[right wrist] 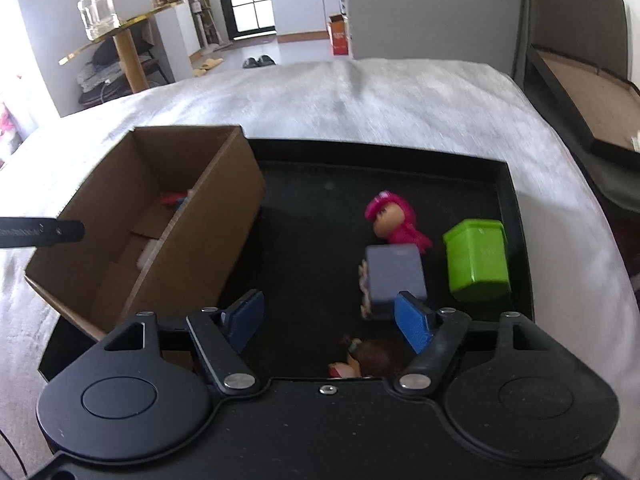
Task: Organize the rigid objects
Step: 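Return the right gripper to the tray and grasp the brown-haired doll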
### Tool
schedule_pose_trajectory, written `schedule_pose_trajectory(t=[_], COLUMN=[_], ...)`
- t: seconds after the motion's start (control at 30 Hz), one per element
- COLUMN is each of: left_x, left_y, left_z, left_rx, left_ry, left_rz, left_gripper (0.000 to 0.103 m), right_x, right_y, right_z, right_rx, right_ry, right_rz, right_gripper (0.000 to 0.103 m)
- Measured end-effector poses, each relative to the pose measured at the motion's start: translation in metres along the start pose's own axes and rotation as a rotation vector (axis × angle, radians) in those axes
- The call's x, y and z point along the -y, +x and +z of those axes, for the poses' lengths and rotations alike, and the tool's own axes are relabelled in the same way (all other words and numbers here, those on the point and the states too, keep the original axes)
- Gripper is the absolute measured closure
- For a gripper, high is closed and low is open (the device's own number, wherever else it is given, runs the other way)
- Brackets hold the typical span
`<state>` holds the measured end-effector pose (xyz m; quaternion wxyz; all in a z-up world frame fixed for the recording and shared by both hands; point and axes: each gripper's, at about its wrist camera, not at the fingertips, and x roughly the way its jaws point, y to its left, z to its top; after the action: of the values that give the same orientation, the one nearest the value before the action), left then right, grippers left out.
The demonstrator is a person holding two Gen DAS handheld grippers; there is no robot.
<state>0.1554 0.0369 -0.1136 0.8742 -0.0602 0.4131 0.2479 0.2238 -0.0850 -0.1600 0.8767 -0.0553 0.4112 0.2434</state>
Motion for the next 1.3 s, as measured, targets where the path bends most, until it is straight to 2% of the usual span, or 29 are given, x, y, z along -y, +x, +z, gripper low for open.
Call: schedule_pose_trajectory(t=[0.37,0.77,0.97,1.03,1.07,1.13,1.23,1.27,1.3], left_x=[0.017,0.037,0.046,0.047,0.048,0.049,0.051,0.052,0.053], left_y=[-0.003,-0.005,-0.005,-0.004,-0.004,-0.003,-0.002,-0.003,-0.003], left_z=[0.004,0.008,0.005,0.005,0.005,0.004,0.003,0.003,0.003], left_rx=[0.019,0.033,0.020,0.015,0.012,0.004,-0.005,-0.006,-0.006], left_ry=[0.042,0.092,0.127,0.133,0.136,0.138,0.137,0.140,0.143], left_rz=[0.035,0.048,0.055,0.057,0.057,0.059,0.057,0.057,0.056], left_gripper=[0.024,0.023,0.023,0.023,0.023,0.023,0.023,0.023,0.023], right_x=[0.021,0.030,0.029,0.028,0.026,0.025,0.030,0.030,0.032], right_y=[0.011,0.027,0.033,0.036,0.037,0.035,0.030,0.027,0.024], right_z=[-0.015,-0.030,-0.034,-0.036,-0.036,-0.036,-0.033,-0.032,-0.031], right_rx=[-0.050,-0.108,-0.098,-0.089,-0.088,-0.085,-0.083,-0.073,-0.067], right_ry=[0.039,0.092,0.107,0.094,0.077,0.049,0.074,0.067,0.068], right_rz=[-0.014,0.018,0.015,0.005,-0.011,-0.014,0.017,0.010,0.010], right_gripper=[0.030,0.030,0.030,0.036,0.049,0.051,0.052,0.059,0.061])
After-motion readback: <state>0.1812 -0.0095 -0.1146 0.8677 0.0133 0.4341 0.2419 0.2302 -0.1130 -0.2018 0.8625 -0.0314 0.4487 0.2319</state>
